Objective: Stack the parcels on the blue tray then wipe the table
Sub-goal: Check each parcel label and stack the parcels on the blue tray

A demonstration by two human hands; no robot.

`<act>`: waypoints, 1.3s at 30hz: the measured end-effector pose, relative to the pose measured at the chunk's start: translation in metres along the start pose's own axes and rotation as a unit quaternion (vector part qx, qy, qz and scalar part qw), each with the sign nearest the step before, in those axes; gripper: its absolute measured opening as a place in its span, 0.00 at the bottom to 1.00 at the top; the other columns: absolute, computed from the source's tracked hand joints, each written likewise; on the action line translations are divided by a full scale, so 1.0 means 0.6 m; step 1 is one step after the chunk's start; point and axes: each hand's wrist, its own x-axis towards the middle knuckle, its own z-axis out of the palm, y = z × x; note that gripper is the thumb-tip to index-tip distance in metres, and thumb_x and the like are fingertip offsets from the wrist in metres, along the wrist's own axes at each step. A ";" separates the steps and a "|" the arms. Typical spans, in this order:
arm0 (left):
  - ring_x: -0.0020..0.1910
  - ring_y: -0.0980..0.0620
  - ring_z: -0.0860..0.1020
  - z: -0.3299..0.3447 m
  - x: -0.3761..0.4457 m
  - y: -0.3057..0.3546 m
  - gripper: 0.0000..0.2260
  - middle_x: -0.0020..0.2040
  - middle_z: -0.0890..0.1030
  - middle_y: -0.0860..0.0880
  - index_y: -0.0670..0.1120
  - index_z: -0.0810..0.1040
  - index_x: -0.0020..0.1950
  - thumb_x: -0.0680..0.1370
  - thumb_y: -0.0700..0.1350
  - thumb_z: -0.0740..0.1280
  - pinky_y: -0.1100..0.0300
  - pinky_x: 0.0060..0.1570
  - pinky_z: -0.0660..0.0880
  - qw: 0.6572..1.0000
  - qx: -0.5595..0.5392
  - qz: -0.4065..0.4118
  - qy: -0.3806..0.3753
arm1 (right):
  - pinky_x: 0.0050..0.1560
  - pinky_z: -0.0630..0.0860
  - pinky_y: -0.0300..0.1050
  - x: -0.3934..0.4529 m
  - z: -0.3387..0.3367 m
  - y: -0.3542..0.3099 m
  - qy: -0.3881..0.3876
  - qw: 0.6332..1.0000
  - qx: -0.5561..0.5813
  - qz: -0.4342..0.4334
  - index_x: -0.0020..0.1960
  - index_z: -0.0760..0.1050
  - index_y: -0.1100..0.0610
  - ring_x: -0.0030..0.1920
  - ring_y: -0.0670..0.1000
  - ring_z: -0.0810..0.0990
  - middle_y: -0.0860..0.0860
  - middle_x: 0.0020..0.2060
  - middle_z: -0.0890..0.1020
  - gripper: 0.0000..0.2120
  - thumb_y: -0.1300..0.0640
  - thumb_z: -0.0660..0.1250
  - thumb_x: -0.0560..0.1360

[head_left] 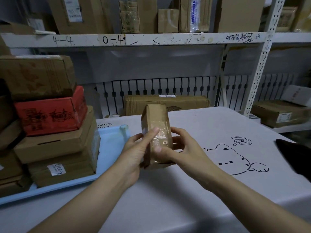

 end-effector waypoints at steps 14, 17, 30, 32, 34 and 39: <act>0.38 0.52 0.82 -0.005 0.008 -0.013 0.08 0.47 0.86 0.47 0.45 0.83 0.56 0.79 0.44 0.66 0.58 0.40 0.76 1.000 -0.011 -0.025 -0.001 | 0.43 0.79 0.47 0.029 -0.033 0.036 0.070 0.974 0.192 0.094 0.58 0.74 0.57 0.41 0.48 0.80 0.53 0.52 0.80 0.18 0.57 0.67 0.68; 0.42 0.51 0.83 -0.005 0.007 -0.014 0.10 0.52 0.86 0.46 0.45 0.83 0.58 0.79 0.42 0.67 0.56 0.43 0.79 0.999 -0.012 -0.025 -0.026 | 0.41 0.80 0.48 0.030 -0.039 0.034 0.084 0.963 0.231 0.113 0.62 0.76 0.62 0.46 0.53 0.77 0.57 0.52 0.80 0.20 0.60 0.64 0.71; 0.49 0.50 0.85 -0.013 0.003 0.016 0.20 0.51 0.87 0.48 0.48 0.80 0.61 0.70 0.48 0.77 0.54 0.52 0.79 0.996 0.021 0.070 0.056 | 0.37 0.80 0.44 0.019 -0.037 0.008 0.074 0.979 0.164 0.093 0.56 0.82 0.59 0.39 0.50 0.80 0.52 0.41 0.83 0.09 0.58 0.66 0.79; 0.51 0.50 0.84 -0.018 0.000 0.026 0.20 0.52 0.86 0.49 0.48 0.80 0.63 0.72 0.49 0.76 0.52 0.56 0.79 0.995 0.025 0.086 0.046 | 0.35 0.79 0.43 0.019 -0.035 -0.005 0.066 0.978 0.181 0.084 0.55 0.82 0.60 0.37 0.49 0.81 0.52 0.41 0.83 0.09 0.58 0.66 0.80; 0.53 0.51 0.83 -0.022 -0.006 0.039 0.20 0.53 0.86 0.50 0.49 0.80 0.63 0.73 0.52 0.74 0.52 0.57 0.79 0.993 0.047 0.105 0.034 | 0.36 0.80 0.45 0.021 -0.033 -0.020 0.070 0.976 0.193 0.076 0.53 0.83 0.59 0.36 0.48 0.82 0.52 0.40 0.84 0.08 0.58 0.65 0.80; 0.55 0.55 0.82 -0.036 -0.031 0.089 0.15 0.55 0.85 0.51 0.50 0.80 0.63 0.77 0.51 0.70 0.54 0.59 0.79 0.977 0.109 0.179 0.029 | 0.54 0.80 0.57 0.038 -0.021 -0.068 0.081 0.964 0.245 0.069 0.53 0.81 0.61 0.42 0.54 0.82 0.54 0.40 0.86 0.09 0.57 0.65 0.80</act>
